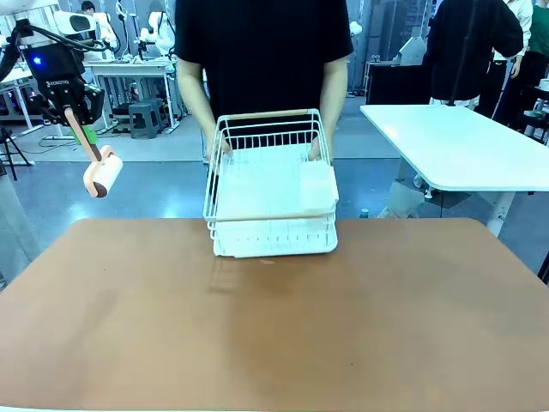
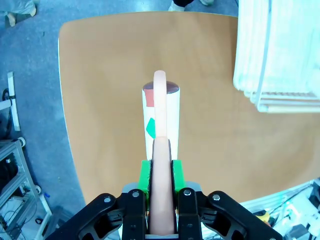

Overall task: Clean the table.
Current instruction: Place the Lint Roller down when the Dish drying rack is positioned in the middle of the table.

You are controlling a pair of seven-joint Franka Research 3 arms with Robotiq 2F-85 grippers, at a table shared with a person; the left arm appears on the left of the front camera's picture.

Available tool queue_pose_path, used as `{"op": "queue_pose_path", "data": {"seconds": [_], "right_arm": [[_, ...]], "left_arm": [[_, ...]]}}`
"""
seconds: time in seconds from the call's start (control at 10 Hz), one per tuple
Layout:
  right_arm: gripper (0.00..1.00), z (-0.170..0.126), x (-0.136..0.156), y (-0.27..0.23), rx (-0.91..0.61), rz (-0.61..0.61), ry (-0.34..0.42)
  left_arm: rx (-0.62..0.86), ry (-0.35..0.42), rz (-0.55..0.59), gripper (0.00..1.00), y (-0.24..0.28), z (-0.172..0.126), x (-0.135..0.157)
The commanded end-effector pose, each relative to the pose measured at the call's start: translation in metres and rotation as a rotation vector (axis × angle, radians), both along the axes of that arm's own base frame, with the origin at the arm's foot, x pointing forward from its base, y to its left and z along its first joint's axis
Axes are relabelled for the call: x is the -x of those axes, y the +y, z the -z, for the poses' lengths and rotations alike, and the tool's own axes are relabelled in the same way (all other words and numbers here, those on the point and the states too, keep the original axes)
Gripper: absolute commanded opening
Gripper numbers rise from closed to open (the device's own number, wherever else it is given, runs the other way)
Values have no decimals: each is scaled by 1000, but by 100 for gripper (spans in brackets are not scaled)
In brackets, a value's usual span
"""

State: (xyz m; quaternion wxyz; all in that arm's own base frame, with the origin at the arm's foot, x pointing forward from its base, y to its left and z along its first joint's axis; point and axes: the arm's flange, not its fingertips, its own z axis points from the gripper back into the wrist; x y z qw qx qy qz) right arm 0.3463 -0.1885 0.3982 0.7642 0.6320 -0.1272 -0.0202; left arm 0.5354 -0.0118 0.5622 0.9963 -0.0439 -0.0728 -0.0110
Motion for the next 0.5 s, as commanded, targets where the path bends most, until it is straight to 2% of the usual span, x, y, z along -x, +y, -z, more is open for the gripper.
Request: {"op": "queue_pose_path", "data": {"seconds": [0.0,0.4], "right_arm": [[100,-2,1,1,-12,0,-17],[100,-2,1,1,-12,0,-17]], "left_arm": [[-16,-4,2,21,3,-5,2],[-16,-4,2,21,3,-5,2]]}}
